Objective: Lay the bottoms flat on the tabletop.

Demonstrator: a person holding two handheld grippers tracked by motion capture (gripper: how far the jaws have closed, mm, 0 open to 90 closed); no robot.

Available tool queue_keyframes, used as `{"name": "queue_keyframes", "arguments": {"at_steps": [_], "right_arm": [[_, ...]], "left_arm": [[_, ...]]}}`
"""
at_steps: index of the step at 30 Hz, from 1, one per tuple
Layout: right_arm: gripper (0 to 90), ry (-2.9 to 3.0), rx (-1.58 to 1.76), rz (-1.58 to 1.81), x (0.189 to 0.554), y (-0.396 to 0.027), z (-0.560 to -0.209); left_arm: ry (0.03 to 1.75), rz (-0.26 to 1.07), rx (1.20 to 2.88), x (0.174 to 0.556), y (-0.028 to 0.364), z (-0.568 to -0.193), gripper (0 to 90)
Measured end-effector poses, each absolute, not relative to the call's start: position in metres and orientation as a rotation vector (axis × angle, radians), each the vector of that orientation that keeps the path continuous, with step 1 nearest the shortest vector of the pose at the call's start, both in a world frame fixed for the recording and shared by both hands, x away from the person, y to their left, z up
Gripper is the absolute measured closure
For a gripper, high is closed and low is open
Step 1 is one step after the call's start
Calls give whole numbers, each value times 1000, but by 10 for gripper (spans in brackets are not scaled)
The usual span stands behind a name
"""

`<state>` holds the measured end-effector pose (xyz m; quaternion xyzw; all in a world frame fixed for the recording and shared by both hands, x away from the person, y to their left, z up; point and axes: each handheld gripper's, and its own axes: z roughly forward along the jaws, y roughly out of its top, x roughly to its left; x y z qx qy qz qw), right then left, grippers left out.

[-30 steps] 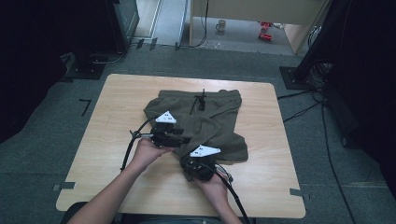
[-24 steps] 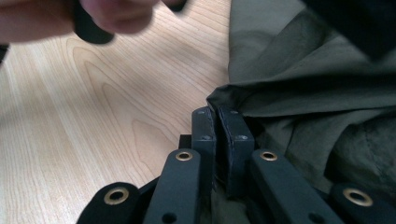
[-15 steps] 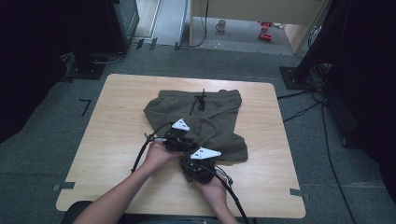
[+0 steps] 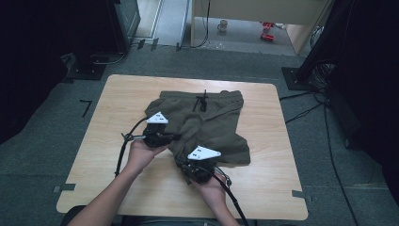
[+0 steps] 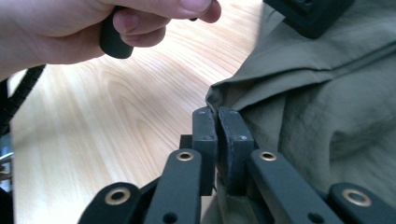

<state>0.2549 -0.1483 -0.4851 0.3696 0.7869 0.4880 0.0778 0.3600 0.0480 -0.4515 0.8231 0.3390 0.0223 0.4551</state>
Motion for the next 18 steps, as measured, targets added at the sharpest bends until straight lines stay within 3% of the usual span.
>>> {"name": "queue_keyframes", "arguments": {"at_steps": [6,18], "right_arm": [[675,2361,1039,1550,258,-141,-474],[654,2304,1077,1442,284,-175,-469]], "left_arm": [[930,76,1990,353,84,-450,898],[1113,122,1952,340,149,-459,898]]}}
